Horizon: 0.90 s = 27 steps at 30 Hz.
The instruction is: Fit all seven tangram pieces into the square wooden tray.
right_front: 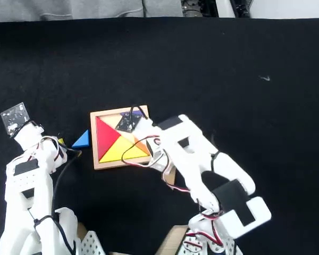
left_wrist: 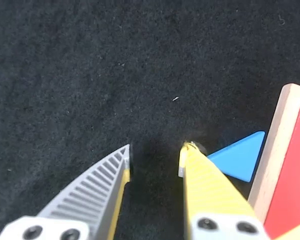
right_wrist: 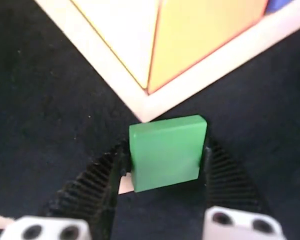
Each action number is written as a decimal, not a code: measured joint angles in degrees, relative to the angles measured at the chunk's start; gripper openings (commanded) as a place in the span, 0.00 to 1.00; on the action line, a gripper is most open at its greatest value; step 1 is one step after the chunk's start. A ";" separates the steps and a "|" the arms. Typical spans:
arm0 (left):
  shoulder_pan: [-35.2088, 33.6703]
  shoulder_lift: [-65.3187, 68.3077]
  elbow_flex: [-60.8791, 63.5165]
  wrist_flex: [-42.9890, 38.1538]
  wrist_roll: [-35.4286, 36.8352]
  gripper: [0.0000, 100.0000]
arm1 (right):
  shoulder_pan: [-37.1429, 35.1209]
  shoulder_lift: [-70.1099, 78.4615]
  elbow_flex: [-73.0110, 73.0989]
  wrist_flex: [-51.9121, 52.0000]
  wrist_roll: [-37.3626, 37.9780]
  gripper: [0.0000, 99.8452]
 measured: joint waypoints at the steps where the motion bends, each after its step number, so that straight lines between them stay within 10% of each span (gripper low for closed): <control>1: 0.00 0.00 0.00 -0.18 0.00 0.17 | 0.44 0.44 -0.62 0.00 0.00 0.23; 9: 0.00 0.00 0.00 -0.18 0.00 0.17 | 1.76 1.85 -3.08 0.00 0.00 0.01; 27: 1.05 0.00 0.00 -0.18 0.00 0.17 | -8.09 1.23 -27.34 2.37 -9.32 0.03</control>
